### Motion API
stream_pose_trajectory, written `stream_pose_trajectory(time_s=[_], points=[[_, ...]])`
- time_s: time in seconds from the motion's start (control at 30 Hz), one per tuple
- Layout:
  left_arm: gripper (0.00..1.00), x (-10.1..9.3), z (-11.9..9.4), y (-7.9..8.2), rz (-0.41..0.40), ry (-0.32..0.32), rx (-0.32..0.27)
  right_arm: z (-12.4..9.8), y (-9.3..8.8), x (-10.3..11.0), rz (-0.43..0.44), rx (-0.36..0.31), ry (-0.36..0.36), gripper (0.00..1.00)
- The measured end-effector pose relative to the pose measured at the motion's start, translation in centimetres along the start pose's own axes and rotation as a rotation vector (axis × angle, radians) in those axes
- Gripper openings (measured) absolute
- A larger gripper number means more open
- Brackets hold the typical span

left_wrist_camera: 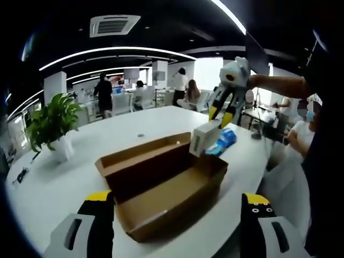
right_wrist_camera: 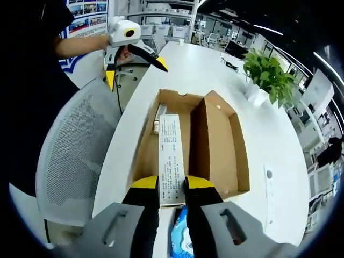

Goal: Operate the shoe box by opening the lid, removing the specified soft item, and placing it in the target area until the item is outside and the box remains undamaged.

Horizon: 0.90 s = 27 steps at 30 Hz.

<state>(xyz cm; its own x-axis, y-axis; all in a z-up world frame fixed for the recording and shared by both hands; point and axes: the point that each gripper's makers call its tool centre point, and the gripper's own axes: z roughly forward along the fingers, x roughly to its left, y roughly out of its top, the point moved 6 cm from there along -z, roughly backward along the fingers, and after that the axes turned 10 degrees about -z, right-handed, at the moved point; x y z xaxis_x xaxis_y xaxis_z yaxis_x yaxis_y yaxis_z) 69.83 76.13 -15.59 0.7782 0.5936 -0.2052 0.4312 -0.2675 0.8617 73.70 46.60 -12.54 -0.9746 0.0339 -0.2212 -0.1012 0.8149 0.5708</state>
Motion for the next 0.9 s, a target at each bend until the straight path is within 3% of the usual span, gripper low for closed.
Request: stream_pose_trajectory(time_s=[0.53, 0.9], points=[[0.99, -0.3, 0.3, -0.2, -0.001, -0.007, 0.013, -4.8, -3.3, -1.0, 0.024, 0.028, -0.045, 0.15], [1.0, -0.3, 0.4, 0.6, -0.018, 0.013, 0.001, -7.9, -7.6, -3.2, 0.047, 0.082, -0.088, 0.15]])
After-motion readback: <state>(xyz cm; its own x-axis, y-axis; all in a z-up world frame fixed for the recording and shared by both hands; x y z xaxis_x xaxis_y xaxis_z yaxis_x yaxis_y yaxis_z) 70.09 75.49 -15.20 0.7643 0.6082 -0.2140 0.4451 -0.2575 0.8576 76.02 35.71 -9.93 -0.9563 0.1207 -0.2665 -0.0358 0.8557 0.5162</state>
